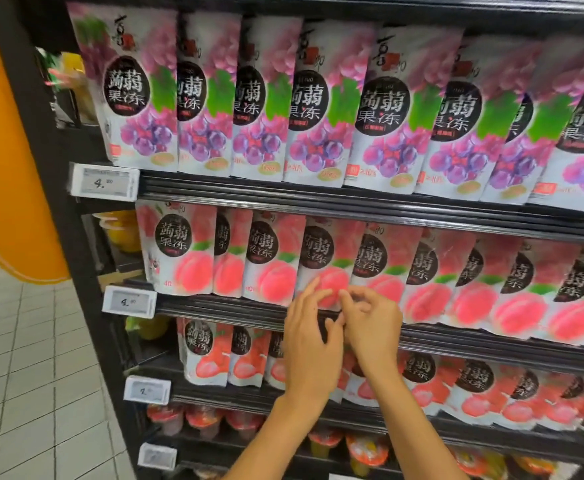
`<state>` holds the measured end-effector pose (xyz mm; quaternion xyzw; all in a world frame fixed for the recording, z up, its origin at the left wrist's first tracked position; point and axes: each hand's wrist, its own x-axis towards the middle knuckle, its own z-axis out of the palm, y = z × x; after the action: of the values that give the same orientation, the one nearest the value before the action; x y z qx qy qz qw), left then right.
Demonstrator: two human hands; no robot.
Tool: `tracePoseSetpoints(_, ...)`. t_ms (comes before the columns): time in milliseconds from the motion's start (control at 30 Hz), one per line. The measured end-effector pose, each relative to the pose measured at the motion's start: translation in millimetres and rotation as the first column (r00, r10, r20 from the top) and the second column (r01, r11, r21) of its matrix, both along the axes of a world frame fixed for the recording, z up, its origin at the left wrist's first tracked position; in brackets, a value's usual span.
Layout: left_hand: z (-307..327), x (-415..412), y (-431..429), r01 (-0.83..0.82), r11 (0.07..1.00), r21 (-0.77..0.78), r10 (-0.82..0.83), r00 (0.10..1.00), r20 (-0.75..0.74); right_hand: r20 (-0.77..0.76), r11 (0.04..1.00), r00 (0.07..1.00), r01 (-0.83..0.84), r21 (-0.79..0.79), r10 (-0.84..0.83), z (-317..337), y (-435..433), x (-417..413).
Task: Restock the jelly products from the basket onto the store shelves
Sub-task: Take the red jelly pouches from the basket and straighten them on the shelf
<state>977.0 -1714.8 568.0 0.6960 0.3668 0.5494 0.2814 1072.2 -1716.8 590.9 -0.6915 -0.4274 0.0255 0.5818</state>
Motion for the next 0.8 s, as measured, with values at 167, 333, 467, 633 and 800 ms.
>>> tracePoseSetpoints(167,2,-6,2,-0.006,1.0,0.025,0.005,0.999,0.043,-0.045,0.995,0.999,-0.014,0.096,0.018,1,-9,-3)
tracePoseSetpoints(333,4,-38,24,-0.164,0.983,0.081,0.153,0.98,0.127,-0.102,0.96,0.995,0.029,0.279,0.0,9,-5,-29)
tracePoseSetpoints(467,-2,-64,42,-0.193,0.98,0.045,0.186,0.976,0.116,-0.036,0.952,0.999,-0.004,0.306,0.016,12,7,-53)
tracePoseSetpoints(633,-4,-88,57,-0.247,0.964,0.101,0.245,0.969,0.031,0.001,0.981,0.998,-0.056,0.186,0.057,10,24,-70)
tracePoseSetpoints(800,-7,-97,65,-0.215,0.958,0.19,0.25,0.95,-0.186,-0.016,0.985,0.999,-0.036,0.169,0.039,11,30,-71)
